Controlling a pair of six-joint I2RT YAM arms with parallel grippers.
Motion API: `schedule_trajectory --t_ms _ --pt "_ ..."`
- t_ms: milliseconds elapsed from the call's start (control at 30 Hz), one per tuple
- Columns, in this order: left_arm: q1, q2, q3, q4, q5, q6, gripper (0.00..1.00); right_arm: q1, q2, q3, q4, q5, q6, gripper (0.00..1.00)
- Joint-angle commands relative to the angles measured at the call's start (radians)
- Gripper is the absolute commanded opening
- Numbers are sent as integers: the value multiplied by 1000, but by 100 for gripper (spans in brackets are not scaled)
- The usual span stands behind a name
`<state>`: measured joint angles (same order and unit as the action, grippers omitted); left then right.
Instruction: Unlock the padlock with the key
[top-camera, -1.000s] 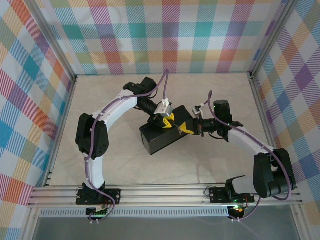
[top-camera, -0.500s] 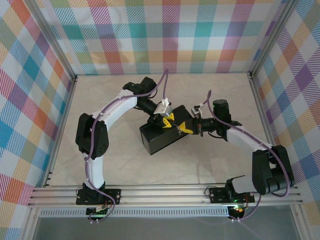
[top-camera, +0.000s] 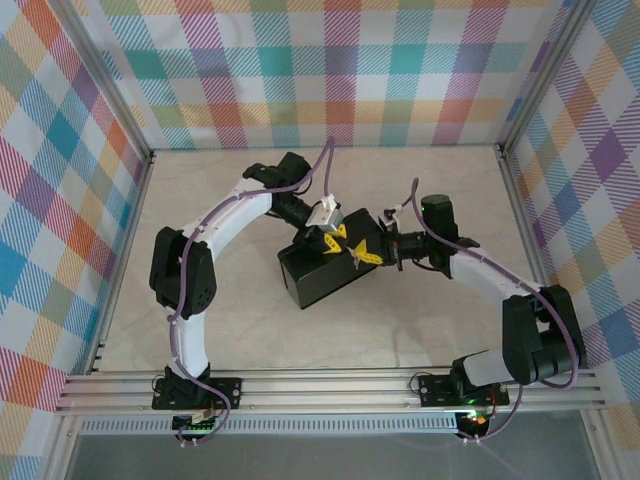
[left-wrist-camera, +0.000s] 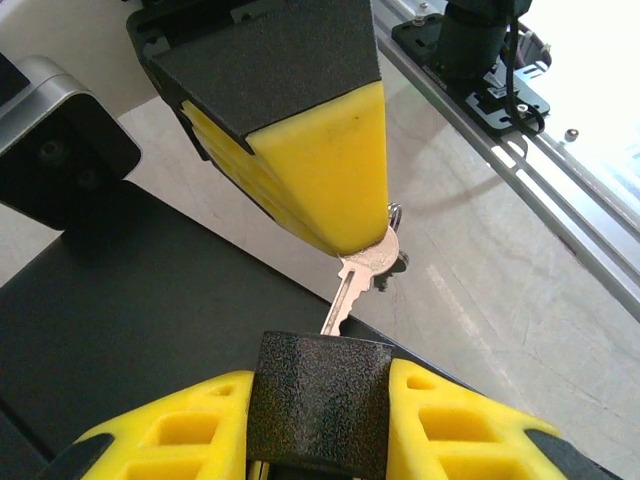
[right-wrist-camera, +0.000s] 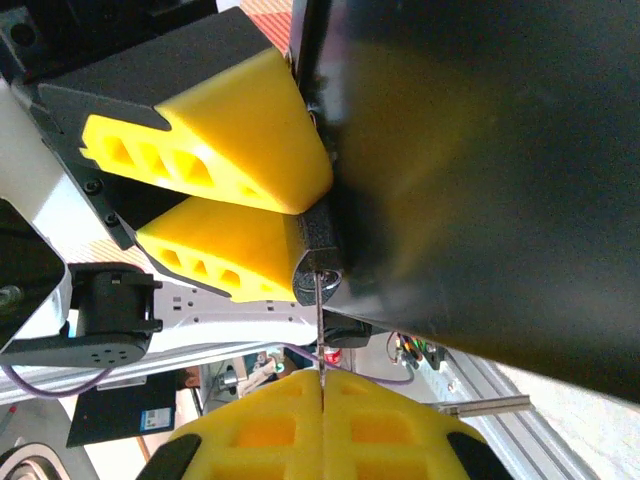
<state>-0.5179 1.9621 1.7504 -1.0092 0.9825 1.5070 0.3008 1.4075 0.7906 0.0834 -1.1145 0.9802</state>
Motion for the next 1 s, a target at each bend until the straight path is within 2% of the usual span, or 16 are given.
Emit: schedule_trajectory --t_ms 0,267,467,600,700,800,967 --pt "-49 12 -24 -26 15 -6 28 55 23 97 88 99 21 1" --pt "-61 3 -30 -26 25 -16 28 88 42 123 55 175 27 1" --pt "-68 -3 -43 11 -14 -61 25 89 47 121 134 246 156 1" --pt "-67 -12 -66 7 -24 -61 25 87 6 137 56 303 175 1" --pt "-65 -28 -91 21 -19 -60 25 86 -6 176 -14 328 133 1" --pt "-62 -39 -102 42 -6 -75 25 87 27 203 -38 319 114 0" --pt "-62 -60 -141 140 -25 -145 25 102 72 206 66 300 192 0"
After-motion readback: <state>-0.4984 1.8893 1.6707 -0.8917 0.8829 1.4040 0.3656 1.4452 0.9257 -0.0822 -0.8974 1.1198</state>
